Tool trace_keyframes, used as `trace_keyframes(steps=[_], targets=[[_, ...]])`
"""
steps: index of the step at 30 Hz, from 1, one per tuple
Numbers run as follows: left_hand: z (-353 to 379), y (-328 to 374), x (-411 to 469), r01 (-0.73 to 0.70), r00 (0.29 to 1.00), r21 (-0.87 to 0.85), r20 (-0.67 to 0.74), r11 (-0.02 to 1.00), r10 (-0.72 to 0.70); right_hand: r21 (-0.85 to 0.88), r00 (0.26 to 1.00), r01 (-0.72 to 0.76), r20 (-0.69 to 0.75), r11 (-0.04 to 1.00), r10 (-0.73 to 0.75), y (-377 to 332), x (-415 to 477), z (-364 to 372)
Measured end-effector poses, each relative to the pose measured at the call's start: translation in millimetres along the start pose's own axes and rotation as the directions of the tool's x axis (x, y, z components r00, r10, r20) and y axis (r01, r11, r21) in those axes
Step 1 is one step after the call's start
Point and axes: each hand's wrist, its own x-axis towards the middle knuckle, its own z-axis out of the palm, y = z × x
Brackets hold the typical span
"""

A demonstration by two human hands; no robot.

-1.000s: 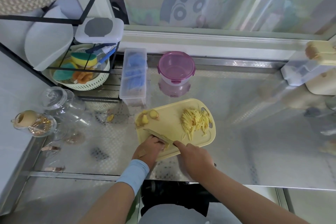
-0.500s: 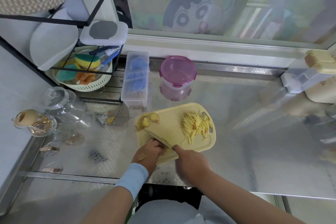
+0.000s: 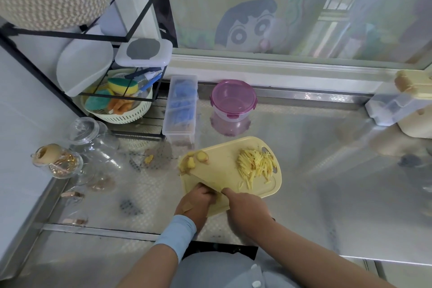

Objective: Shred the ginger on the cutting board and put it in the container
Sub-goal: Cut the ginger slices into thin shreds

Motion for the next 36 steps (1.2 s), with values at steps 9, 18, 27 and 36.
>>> trace_keyframes(steps=[9,18,27,36], targets=[[1.6,-3.4,2.2,-0.02,0.997,-0.195,-0.079,0.981,0.005,-0.005,1.0,-0.018,0.015,1.0,0.018,13.7,-14.5,4.8],[12.2,-13.7,1.8,-0.054,0.993,-0.155,-0.111,0.987,0.037,0.02,0.998,0.005,0.055,1.0,-0.006,-2.6,11.1,0.8],[11.0,-11.8,2.6,0.045,0.999,-0.22,-0.004,0.975,-0.047,0.005,0.999,-0.036,0.034,0.999,0.036,5.1,-6.3,2.8],[8.4,3.8,1.9,-0.014,0.98,-0.252,-0.195,0.968,-0.037,0.021,0.993,-0.056,0.108,0.998,0.054,-2.3,9.1,-1.2]])
